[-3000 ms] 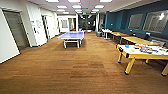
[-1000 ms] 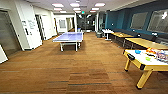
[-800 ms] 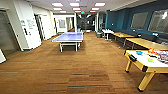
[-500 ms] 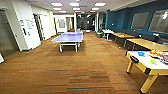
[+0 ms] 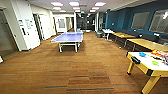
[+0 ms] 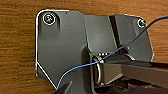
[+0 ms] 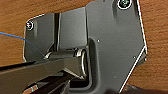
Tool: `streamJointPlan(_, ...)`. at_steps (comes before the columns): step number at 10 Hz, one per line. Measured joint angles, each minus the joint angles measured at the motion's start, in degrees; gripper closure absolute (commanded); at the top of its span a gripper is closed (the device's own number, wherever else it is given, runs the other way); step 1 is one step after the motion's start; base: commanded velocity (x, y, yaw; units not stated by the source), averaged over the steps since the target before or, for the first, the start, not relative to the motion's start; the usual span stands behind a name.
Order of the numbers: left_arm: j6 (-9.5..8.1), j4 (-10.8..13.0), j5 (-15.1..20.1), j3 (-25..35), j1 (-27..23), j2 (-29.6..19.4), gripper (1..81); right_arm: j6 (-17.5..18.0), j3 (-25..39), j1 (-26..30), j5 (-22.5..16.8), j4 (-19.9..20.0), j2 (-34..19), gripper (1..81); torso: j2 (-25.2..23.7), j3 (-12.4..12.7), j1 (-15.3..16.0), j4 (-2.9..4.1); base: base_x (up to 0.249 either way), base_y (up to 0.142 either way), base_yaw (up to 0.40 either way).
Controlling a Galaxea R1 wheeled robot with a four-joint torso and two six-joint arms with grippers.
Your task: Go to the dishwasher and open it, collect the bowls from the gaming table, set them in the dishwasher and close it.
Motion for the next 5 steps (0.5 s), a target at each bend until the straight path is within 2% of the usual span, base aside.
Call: streamJointPlan(5,0.0,0.02,0.23,0.0,0.17,-0.01,1.0,0.0,0.0,-0.11,-0.23,-0.02,0.3,1.0,0.0,0.0,-0.09,0.0,0.0,0.0,0.0)
